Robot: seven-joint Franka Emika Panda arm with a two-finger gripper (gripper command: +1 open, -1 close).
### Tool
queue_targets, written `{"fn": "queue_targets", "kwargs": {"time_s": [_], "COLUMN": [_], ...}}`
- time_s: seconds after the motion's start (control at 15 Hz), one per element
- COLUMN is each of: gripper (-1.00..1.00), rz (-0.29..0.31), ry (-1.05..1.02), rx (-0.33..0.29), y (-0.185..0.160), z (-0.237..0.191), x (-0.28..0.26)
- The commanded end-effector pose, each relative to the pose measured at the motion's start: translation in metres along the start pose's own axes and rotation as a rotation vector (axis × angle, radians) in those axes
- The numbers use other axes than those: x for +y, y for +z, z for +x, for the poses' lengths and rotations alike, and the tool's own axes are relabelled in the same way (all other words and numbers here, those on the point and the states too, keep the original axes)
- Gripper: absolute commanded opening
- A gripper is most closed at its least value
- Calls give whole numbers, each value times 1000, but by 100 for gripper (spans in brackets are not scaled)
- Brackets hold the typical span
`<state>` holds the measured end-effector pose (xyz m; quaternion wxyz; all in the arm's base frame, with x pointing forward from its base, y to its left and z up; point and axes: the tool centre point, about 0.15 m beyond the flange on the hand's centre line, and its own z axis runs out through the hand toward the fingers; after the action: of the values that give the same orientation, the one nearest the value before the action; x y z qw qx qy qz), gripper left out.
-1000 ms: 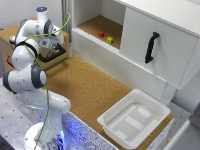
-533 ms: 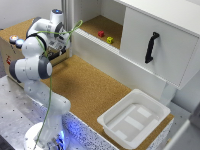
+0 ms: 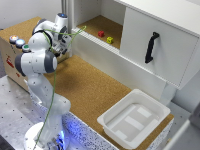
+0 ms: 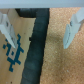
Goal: Grasp the drawer handle, then open it
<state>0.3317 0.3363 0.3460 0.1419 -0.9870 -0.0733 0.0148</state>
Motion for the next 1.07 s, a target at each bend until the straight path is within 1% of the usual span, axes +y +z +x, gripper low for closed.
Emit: {"fn": "queue_targets", "kwargs": {"time_s": [0.0, 0.2, 0.27, 0.53, 0.6, 0.67, 0.87, 1.0], "gripper": [100, 100, 100, 100, -100, -100, -100, -100], "rz": [205, 231, 236, 242, 248, 263, 276, 267], "ry": [52, 72, 89, 76, 64, 42, 14, 9], "rx": [121, 179, 188, 181, 175, 172, 142, 139], "y": [30, 28, 29, 35, 36, 37, 44, 44], "z": [-9, -6, -4, 3, 4, 4, 7, 9], "x": [13, 16, 18, 15, 14, 12, 9, 9]}}
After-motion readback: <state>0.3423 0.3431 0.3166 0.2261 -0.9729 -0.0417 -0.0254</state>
